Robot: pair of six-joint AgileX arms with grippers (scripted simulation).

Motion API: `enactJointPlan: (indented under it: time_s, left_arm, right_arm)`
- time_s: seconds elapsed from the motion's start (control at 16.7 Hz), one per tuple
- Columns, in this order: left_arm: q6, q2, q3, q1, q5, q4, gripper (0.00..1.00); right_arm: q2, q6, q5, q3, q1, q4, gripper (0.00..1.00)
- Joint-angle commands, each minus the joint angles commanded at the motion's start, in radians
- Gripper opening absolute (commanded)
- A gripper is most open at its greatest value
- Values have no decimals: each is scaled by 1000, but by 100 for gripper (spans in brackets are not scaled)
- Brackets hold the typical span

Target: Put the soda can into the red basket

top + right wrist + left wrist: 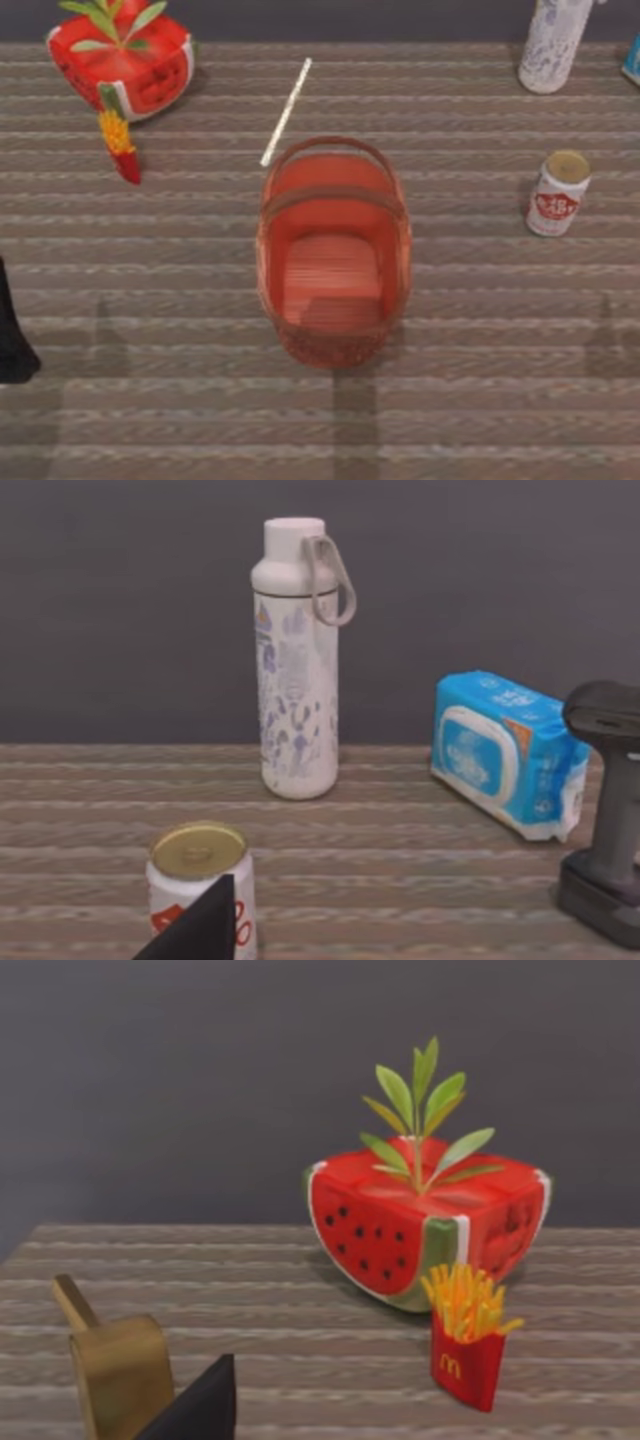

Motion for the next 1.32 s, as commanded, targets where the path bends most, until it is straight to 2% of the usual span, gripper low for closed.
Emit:
enactJointPlan:
  time_s: [0.3, 0.54, 0.78, 1.32]
  left_arm:
    - [0, 0, 0, 0, 0, 0, 100]
    - [0, 0, 0, 0, 0, 0, 100]
    - [0, 0, 0, 0, 0, 0, 100]
    - [0, 0, 0, 0, 0, 0, 100]
  right_arm:
    - [61, -18, -2, 57, 8, -50, 100]
    - [290, -80, -2, 270, 29, -209, 100]
    - [665, -171, 1, 600, 57, -429, 100]
    - [1673, -405, 6, 1502, 131, -967, 100]
